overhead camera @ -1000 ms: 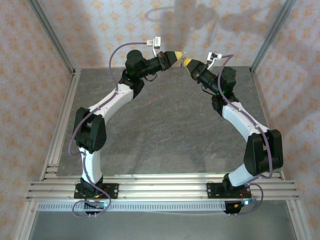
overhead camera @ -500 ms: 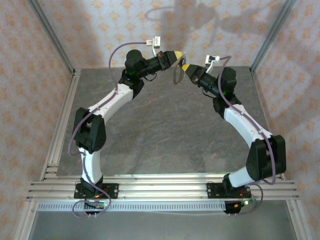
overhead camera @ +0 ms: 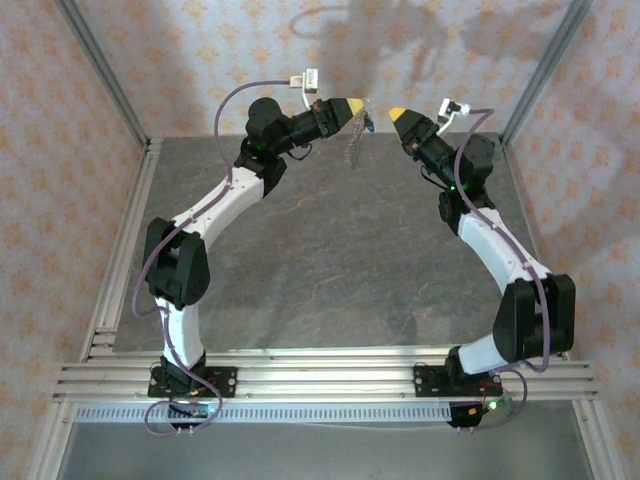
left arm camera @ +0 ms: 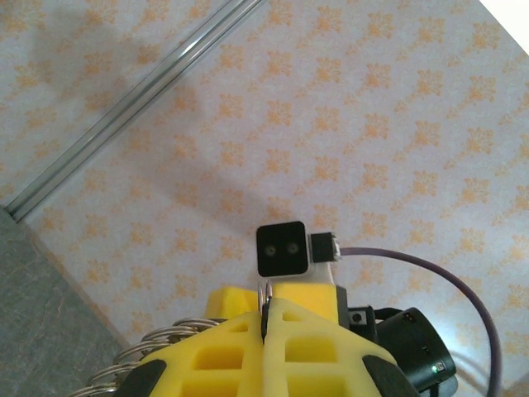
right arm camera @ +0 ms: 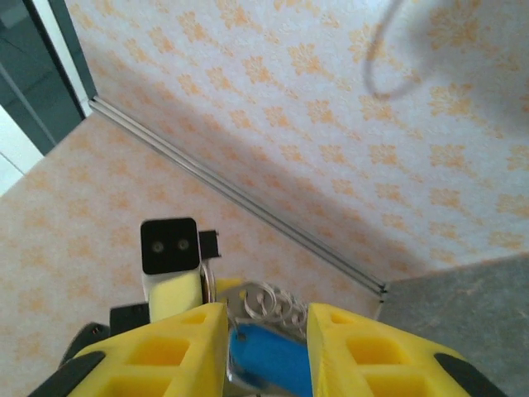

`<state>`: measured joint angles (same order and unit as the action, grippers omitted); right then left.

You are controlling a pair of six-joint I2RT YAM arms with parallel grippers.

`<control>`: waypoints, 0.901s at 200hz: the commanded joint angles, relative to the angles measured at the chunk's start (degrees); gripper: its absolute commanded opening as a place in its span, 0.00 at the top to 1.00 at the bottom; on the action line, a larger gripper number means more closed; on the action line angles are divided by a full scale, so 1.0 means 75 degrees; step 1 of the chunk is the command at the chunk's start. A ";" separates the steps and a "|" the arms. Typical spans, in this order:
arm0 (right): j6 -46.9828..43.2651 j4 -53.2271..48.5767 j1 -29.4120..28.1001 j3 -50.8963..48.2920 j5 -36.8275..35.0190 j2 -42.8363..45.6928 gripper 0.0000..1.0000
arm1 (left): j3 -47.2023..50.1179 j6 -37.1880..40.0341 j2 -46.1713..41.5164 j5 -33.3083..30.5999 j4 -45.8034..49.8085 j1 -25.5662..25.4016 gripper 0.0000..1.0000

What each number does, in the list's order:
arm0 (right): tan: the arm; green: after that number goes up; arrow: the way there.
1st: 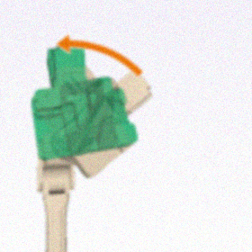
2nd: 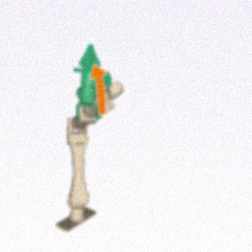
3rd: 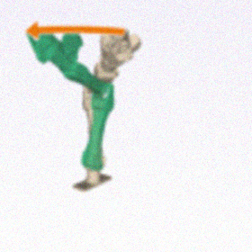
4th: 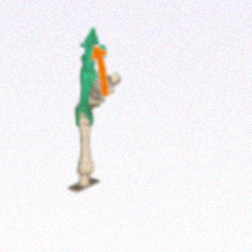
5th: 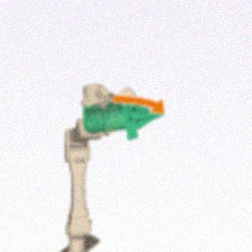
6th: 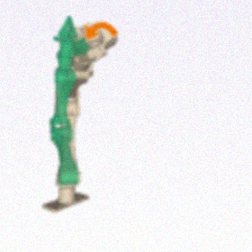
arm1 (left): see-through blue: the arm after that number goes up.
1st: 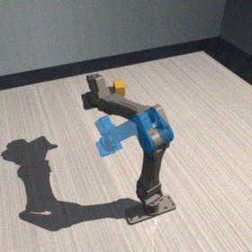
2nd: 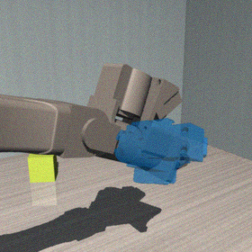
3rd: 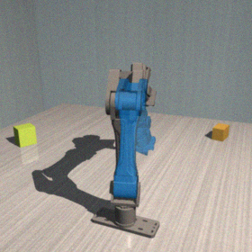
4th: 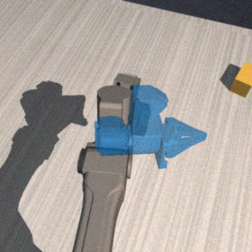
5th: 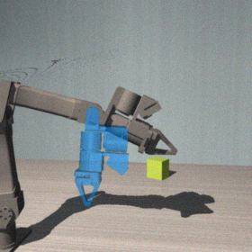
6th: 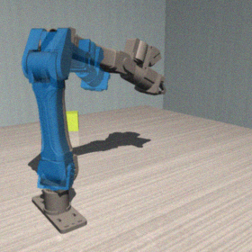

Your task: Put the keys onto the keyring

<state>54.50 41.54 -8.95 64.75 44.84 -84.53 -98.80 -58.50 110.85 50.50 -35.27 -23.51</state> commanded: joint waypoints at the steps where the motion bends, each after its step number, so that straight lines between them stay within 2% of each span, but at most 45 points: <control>1: 0.0768 0.1559 -0.0057 0.0381 0.0133 -0.0331 0.69 | 0.0026 -0.0027 -0.0479 -0.0019 -0.0489 0.0030 1.00; 71: 0.0971 0.2133 -0.0539 0.0522 0.0326 -0.0682 0.70 | 0.0025 -0.0035 -0.0518 -0.0030 -0.0505 0.0032 1.00; 180: 0.1077 0.2606 -0.0682 -0.0242 0.0415 -0.0526 0.73 | -0.0057 -0.0040 -0.0474 -0.0060 -0.0503 0.0035 1.00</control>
<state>62.06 55.99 -13.47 63.90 46.52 -89.69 -98.80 -58.54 110.37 50.48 -35.42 -23.51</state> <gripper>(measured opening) 0.267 0.043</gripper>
